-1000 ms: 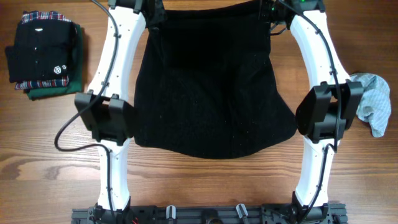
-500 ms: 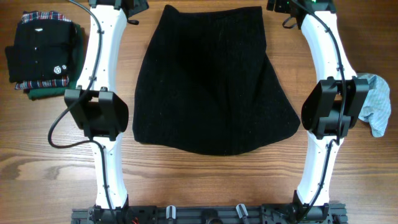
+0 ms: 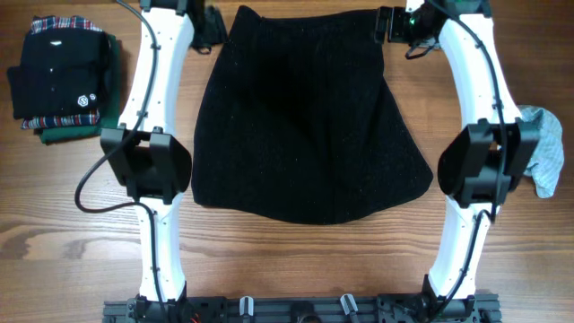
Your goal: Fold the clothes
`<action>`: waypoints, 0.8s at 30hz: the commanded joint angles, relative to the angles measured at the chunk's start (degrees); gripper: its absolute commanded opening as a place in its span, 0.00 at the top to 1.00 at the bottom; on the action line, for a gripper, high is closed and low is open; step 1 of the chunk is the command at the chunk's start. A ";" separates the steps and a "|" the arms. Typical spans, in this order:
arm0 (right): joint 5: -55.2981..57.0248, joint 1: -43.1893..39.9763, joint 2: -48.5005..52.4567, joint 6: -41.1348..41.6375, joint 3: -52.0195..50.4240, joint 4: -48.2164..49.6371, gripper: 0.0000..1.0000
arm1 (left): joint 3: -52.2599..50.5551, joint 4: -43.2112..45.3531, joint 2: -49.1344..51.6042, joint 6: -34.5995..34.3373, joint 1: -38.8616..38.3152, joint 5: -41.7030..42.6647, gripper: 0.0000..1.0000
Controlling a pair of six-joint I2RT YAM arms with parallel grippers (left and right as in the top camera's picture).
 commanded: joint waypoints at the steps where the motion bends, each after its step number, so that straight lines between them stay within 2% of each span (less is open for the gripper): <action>1: -2.93 0.28 -2.51 -1.53 0.26 -6.47 0.06 | 0.70 -5.73 -0.63 1.03 -1.38 2.95 0.50; 2: -2.91 0.28 -2.51 -2.45 0.24 -8.44 0.06 | 0.70 -7.63 -0.63 0.98 -1.84 3.04 0.61; 4: -2.91 0.31 -2.51 -2.58 0.24 -8.00 0.07 | 0.70 -7.91 -0.61 0.98 -2.34 3.82 0.75; 9: -3.34 0.81 -2.16 -2.80 0.13 -5.42 0.13 | 0.59 -4.24 0.28 0.81 -3.65 4.02 0.95; 12: -3.34 1.18 -1.36 -4.02 -0.09 -3.45 0.20 | 0.59 -2.01 1.81 0.81 -4.31 4.37 0.96; 17: -3.39 1.27 1.22 -3.96 -0.17 -1.44 0.38 | 0.59 0.55 5.88 0.81 -5.11 4.85 0.96; 24: -3.78 1.27 4.55 -3.91 -0.17 1.86 0.44 | 0.59 4.11 9.42 0.81 -5.44 4.85 0.96</action>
